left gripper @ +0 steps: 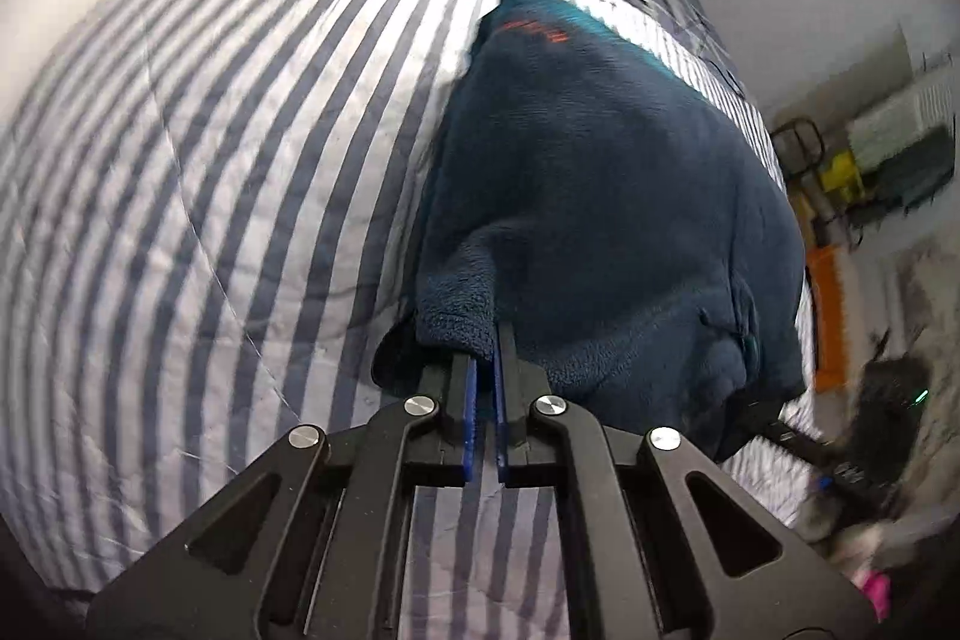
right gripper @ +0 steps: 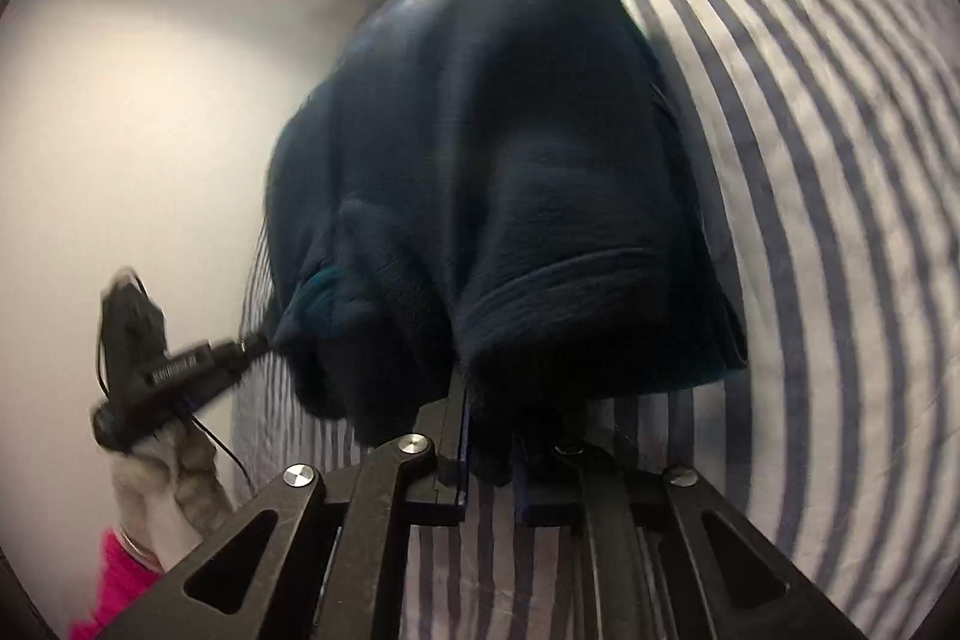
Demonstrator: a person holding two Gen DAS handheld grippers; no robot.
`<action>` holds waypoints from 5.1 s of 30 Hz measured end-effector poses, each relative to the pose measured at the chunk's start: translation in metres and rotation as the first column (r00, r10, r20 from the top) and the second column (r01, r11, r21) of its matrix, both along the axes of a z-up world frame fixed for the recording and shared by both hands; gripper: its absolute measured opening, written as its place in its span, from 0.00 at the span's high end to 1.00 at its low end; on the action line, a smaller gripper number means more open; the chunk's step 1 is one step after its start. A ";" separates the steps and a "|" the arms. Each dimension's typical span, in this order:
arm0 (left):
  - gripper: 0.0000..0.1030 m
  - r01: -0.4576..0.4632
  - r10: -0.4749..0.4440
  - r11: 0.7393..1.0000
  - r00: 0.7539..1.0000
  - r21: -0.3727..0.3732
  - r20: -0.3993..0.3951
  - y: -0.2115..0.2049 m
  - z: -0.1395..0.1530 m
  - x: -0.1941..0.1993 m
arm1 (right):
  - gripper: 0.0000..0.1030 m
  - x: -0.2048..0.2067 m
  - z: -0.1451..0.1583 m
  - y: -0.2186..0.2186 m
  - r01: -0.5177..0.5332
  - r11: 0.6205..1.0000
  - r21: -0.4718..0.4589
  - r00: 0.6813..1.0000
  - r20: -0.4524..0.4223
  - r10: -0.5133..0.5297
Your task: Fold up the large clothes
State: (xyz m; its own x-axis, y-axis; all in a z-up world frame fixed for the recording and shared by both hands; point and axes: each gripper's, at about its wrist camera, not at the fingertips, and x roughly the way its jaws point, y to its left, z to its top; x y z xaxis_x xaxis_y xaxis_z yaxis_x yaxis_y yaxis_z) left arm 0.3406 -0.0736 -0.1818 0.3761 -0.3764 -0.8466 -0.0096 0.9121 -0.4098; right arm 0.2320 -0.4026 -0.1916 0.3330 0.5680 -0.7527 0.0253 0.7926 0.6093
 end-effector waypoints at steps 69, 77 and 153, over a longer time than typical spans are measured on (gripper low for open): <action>0.77 0.230 -0.315 0.910 0.924 0.346 0.215 -0.112 -0.004 -0.005 | 0.72 0.040 0.008 0.019 -0.201 0.912 -0.357 0.937 0.202 0.286; 0.77 0.231 -0.325 0.905 0.918 0.358 0.229 -0.113 -0.007 -0.007 | 0.72 0.045 0.003 0.020 -0.200 0.917 -0.344 0.938 0.205 0.281; 0.76 0.290 -0.238 0.935 0.940 -0.202 0.246 -0.197 0.071 0.152 | 0.69 0.112 0.113 -0.134 0.124 0.917 -0.379 0.946 0.324 0.007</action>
State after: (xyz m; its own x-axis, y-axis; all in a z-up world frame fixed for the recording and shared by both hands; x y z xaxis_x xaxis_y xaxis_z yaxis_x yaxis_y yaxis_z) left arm 0.4924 -0.2710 -0.1112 0.3985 -0.6629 -0.6339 0.3297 0.7484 -0.5754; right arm 0.3439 -0.5363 -0.0783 0.6109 0.2232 -0.7596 -0.0609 0.9698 0.2361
